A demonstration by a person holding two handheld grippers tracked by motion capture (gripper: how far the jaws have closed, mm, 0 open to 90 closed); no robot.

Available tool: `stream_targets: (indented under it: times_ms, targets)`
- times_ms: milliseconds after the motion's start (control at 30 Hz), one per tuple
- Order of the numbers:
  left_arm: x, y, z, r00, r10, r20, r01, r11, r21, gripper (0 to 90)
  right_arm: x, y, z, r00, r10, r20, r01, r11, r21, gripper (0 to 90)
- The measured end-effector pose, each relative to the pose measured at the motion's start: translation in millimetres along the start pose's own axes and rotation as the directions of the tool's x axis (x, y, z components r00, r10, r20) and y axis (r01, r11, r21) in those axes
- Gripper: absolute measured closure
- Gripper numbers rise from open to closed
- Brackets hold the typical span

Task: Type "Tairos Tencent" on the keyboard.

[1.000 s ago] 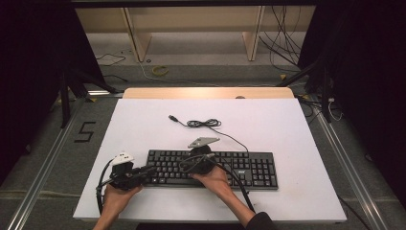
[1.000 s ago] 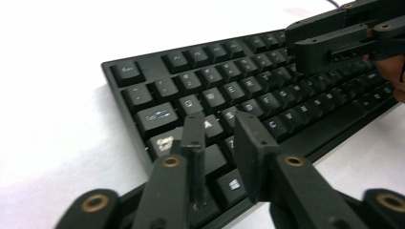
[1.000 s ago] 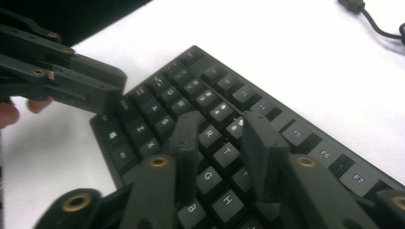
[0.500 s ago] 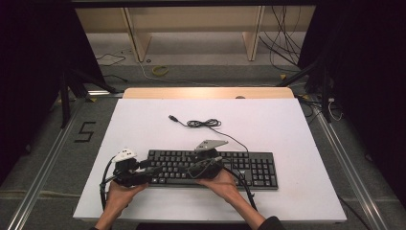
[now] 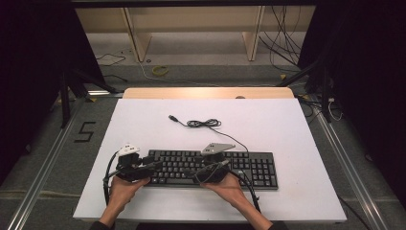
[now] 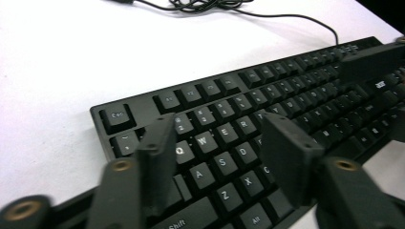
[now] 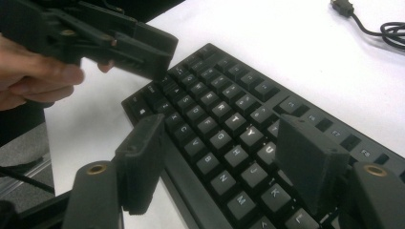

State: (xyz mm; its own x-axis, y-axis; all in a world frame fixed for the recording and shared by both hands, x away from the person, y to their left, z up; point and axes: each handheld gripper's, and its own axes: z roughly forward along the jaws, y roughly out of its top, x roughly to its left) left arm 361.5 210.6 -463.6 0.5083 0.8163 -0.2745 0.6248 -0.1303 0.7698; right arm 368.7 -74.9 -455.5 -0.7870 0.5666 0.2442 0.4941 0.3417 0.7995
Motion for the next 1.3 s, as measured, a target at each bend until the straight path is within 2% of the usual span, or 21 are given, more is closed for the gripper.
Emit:
stream_targets:
  times_ms: [167,200,433,500,1067,1100,1300]
  targets:
    - [0.5,-1.4,2.8,0.9994,0.024,-0.024,-0.023,0.9993,0.03,67.8,-1.5,-3.4,-5.3,1.0,-0.002,0.007,0.002,1.0,-0.007,34.5]
    - [0.8,-2.3,4.3,0.9988,0.038,-0.029,-0.037,0.9981,0.049,71.0,-1.9,-4.0,-6.5,1.0,-0.001,0.007,0.001,1.0,-0.008,34.4]
    - [-0.7,-3.8,10.0,0.9968,0.075,-0.03,-0.072,0.9934,0.09,84.7,-4.6,-6.9,-13.9,0.9999,0.003,0.017,-0.002,1.0,-0.025,34.0]
    - [-0.7,-4.0,11.4,0.9969,0.072,-0.031,-0.069,0.9932,0.094,87.1,-5.5,-7.0,-15.6,0.9998,0.003,0.02,-0.002,1.0,-0.03,34.0]
    - [0.4,-4.9,16.9,0.9969,0.073,-0.027,-0.069,0.988,0.138,89.1,-9.3,-7.6,-19.1,0.9993,0.01,0.035,-0.009,0.999,-0.037,33.8]
    - [0.3,-5.7,18.2,0.9965,0.079,-0.028,-0.074,0.9857,0.151,89.1,-9.5,-7.5,-19.3,0.9993,0.011,0.037,-0.01,0.999,-0.038,33.8]
    - [-0.7,-7.1,18.9,0.9967,0.075,-0.03,-0.07,0.9871,0.144,89.2,-13.9,-6.6,-20.1,0.9979,0.017,0.062,-0.014,0.999,-0.039,34.6]
